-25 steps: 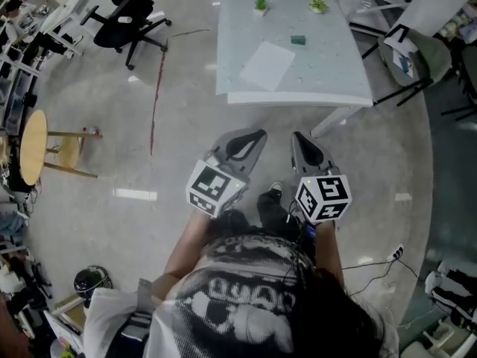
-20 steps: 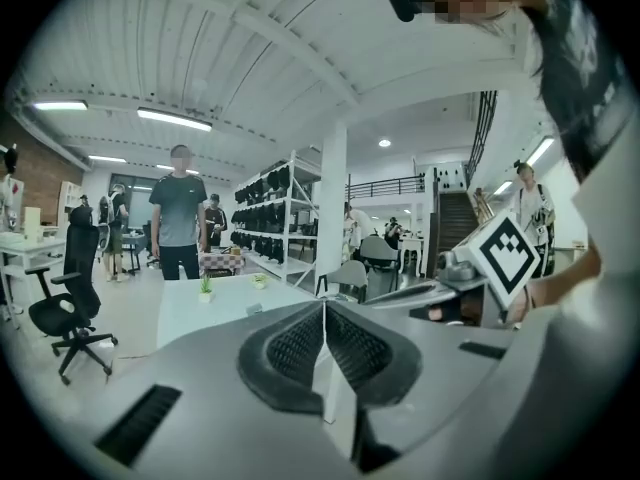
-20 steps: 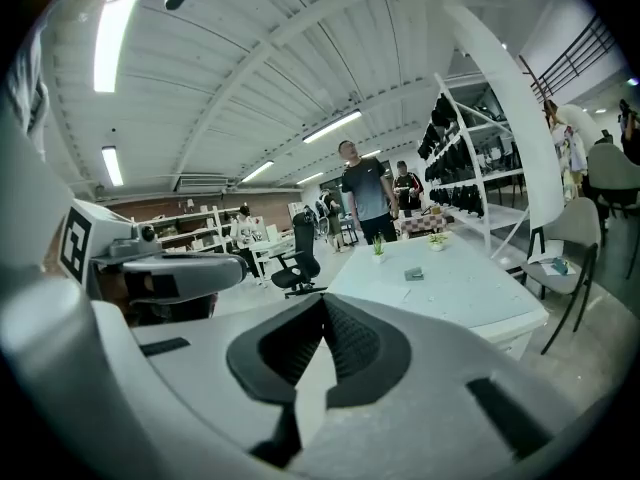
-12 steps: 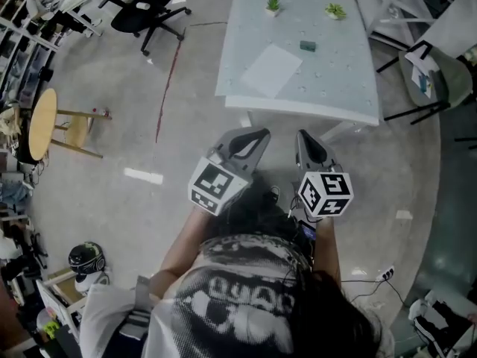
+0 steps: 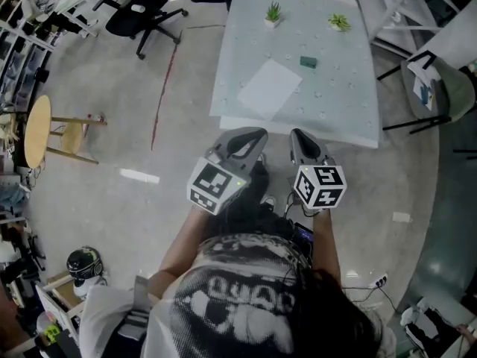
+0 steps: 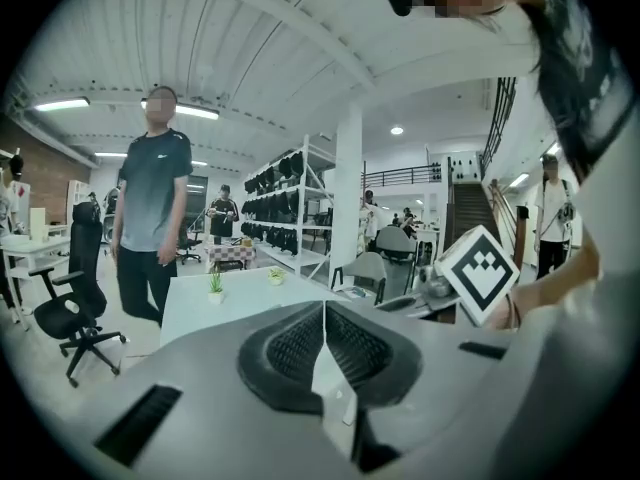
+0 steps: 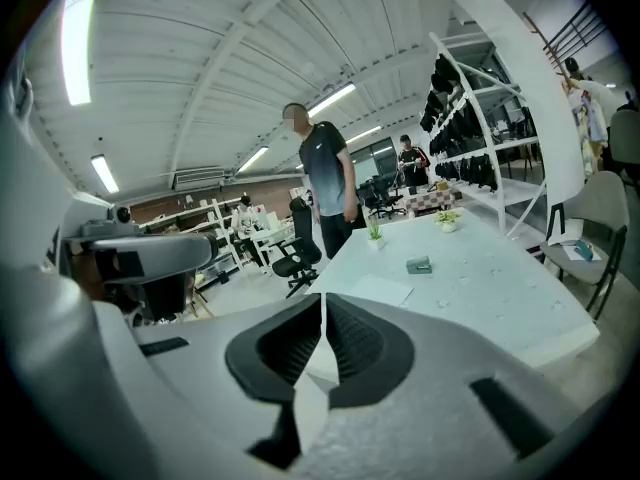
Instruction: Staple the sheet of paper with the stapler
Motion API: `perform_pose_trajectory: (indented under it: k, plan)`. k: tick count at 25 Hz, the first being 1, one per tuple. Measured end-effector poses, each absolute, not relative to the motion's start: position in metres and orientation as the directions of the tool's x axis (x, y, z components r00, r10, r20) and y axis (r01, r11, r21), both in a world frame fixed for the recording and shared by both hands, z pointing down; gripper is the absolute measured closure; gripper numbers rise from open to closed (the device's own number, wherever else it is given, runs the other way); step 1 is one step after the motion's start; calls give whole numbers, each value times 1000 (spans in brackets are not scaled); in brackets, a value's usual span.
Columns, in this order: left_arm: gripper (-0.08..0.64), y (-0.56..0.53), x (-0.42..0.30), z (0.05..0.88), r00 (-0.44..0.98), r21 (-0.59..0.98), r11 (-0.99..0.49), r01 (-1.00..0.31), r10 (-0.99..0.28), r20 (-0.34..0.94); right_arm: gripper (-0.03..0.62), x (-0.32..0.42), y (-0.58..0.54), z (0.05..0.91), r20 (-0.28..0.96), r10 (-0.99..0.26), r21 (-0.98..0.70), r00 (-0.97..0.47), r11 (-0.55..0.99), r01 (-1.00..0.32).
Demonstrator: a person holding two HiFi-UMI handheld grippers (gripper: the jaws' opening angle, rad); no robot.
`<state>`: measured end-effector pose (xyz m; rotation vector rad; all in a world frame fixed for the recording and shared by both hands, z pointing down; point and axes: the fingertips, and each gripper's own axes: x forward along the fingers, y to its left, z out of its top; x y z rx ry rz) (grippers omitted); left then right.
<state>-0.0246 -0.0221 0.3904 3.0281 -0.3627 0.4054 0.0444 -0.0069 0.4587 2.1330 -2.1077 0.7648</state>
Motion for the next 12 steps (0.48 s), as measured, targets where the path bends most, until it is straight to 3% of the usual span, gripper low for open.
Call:
perform_pose_trajectory:
  k: [12]
  plan:
    - [555,-127,17,396,941,58,-973,-222,-199,275,532,65,-113,547,575,-810,-302,-118,-76,-950]
